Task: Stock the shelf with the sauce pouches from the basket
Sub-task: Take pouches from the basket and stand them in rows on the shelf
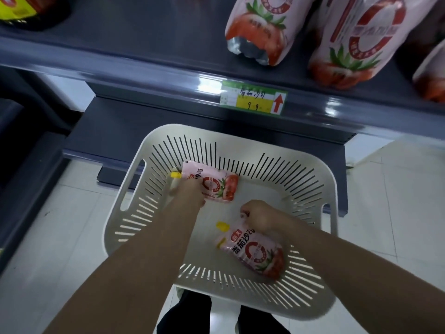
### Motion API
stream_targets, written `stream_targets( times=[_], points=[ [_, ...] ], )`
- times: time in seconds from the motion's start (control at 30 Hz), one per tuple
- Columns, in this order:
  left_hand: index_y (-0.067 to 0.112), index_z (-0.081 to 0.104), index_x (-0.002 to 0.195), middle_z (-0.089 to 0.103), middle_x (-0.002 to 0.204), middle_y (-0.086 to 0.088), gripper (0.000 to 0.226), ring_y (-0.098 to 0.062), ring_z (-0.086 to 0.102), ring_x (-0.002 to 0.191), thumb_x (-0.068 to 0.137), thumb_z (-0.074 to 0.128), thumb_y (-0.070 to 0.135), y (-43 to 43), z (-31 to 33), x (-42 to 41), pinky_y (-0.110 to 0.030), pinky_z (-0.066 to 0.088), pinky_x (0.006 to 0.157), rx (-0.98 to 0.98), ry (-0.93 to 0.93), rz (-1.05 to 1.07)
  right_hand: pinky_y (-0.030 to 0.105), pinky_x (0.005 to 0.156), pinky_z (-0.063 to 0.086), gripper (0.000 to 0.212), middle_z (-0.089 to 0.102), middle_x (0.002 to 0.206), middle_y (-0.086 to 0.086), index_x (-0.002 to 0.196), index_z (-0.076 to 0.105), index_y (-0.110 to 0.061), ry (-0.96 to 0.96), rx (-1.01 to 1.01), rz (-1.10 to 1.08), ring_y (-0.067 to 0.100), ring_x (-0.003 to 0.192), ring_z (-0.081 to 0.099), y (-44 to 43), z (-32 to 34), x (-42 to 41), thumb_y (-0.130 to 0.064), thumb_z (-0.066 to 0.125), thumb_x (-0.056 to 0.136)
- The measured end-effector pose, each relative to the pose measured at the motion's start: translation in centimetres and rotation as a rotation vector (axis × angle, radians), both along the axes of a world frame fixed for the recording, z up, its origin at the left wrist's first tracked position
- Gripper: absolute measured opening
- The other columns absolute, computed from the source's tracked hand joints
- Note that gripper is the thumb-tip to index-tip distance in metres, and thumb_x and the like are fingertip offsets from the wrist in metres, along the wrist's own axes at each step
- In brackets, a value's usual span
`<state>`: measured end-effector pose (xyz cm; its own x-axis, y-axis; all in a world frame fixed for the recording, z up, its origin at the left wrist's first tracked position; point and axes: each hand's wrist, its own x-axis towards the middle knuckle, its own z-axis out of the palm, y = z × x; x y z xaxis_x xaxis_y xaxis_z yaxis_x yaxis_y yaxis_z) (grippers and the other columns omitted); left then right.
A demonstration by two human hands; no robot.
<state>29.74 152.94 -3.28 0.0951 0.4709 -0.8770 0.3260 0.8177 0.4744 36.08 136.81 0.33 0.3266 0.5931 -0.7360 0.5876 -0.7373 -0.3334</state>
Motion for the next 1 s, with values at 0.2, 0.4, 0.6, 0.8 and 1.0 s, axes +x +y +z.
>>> stream_targets(
  times=[0.2,0.4,0.6,0.8,1.0],
  points=[
    [0.005,0.062,0.102,0.066,0.111,-0.01,0.022,-0.027,0.064,0.101,0.081,0.066,0.001,1.0,-0.1,-1.3,-0.043,0.051,0.094,0.233,-0.005,-0.213,0.019,0.06,0.037,0.022,0.048,0.075,-0.003,0.072,0.053,-0.015,-0.036,0.133,-0.09,0.015,0.077,0.051,0.1,2.4,1.5,-0.003,0.052,0.091],
    [0.012,0.061,0.086,0.067,0.078,-0.008,0.019,-0.023,0.064,0.07,0.076,0.069,-0.002,1.0,0.5,-2.1,-0.036,0.056,0.067,0.193,-0.086,-0.292,0.027,0.08,0.05,0.018,0.063,0.109,0.008,0.103,0.064,-0.007,-0.123,0.258,-0.132,0.022,0.102,0.06,0.5,5.3,1.6,-0.004,0.05,0.092],
    [0.012,0.064,0.068,0.062,0.068,-0.001,0.017,-0.017,0.062,0.078,0.069,0.072,-0.003,0.4,5.6,-1.8,-0.029,0.056,0.078,0.422,0.065,-0.386,0.029,0.059,0.039,0.016,0.063,0.09,0.014,0.087,0.059,-0.002,-0.193,0.482,-0.25,0.021,0.077,0.054,0.3,10.2,1.3,0.005,0.045,0.086],
    [0.005,0.069,0.083,0.061,0.079,-0.005,0.017,-0.016,0.054,0.077,0.072,0.071,-0.007,1.1,14.2,-3.6,-0.023,0.044,0.069,0.61,0.053,-0.617,0.03,0.062,0.035,0.022,0.05,0.069,0.006,0.071,0.048,-0.011,-0.235,0.801,-0.373,0.019,0.069,0.046,0.2,18.2,1.1,0.004,0.043,0.088],
    [0.013,0.059,0.065,0.061,0.069,-0.007,0.024,-0.019,0.055,0.063,0.071,0.073,-0.006,1.7,25.0,-5.7,-0.03,0.048,0.064,0.743,-0.107,-0.658,0.029,0.058,0.034,0.023,0.04,0.061,-0.006,0.071,0.044,-0.012,-0.387,1.05,-0.339,0.015,0.063,0.043,1.7,28.1,2.3,0.004,0.042,0.088]
  ],
)
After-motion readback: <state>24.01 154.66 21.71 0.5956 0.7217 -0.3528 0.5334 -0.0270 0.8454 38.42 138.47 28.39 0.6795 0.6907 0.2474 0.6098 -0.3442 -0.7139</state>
